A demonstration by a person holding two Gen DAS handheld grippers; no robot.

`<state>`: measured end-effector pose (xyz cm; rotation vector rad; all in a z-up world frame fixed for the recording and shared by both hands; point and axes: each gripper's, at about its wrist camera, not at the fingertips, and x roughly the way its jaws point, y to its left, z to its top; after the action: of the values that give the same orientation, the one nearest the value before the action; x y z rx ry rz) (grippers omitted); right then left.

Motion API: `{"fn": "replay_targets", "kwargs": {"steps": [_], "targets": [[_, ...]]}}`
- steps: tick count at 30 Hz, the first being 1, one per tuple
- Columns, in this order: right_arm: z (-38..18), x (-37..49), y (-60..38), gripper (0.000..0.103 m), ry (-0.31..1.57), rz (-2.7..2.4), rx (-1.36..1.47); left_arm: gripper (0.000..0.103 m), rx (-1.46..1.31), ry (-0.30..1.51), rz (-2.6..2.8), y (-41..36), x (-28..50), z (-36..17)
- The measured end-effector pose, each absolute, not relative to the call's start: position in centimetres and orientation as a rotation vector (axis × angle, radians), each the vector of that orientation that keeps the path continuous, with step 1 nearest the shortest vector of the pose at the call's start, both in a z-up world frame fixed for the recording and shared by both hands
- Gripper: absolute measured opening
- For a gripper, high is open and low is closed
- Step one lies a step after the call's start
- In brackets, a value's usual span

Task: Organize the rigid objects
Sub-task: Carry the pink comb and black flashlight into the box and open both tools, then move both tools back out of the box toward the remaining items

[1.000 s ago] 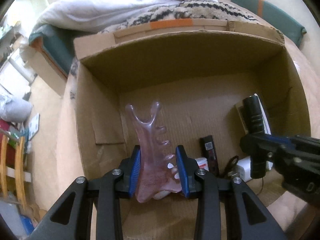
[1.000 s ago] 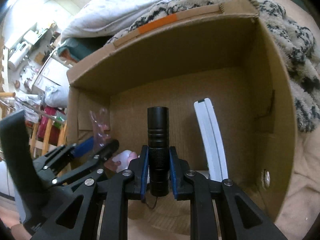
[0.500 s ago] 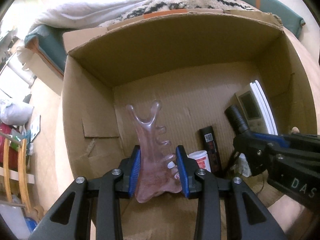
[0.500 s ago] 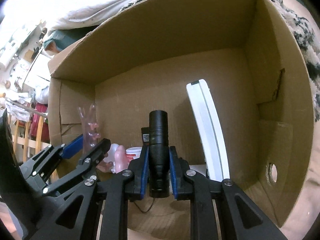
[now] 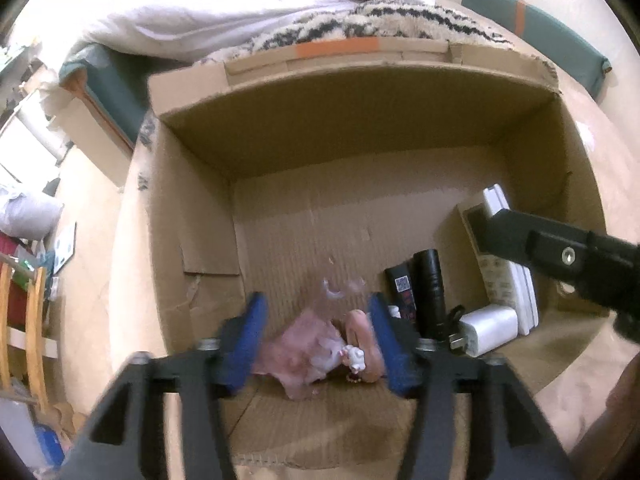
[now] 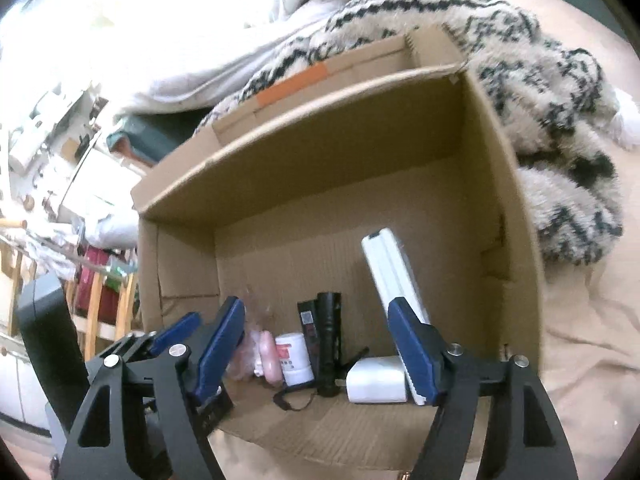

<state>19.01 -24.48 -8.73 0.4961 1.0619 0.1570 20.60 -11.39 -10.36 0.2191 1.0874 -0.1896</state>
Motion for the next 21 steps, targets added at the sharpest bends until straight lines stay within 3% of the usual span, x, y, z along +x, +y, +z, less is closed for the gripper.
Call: {"fn": "replay_targets", "kwargs": {"steps": [5, 21], "targets": [[-8.1, 18.4, -25.3, 0.095, 1.041, 0.140, 0.520, 0.060, 0.203, 1.075, -0.198, -11.6, 20.3, -9.2], [-4.4, 14.7, -25.6, 0.095, 0.992, 0.163, 0.501, 0.063, 0.148, 1.045, -0.163, -10.2, 17.7, -6.0]]}}
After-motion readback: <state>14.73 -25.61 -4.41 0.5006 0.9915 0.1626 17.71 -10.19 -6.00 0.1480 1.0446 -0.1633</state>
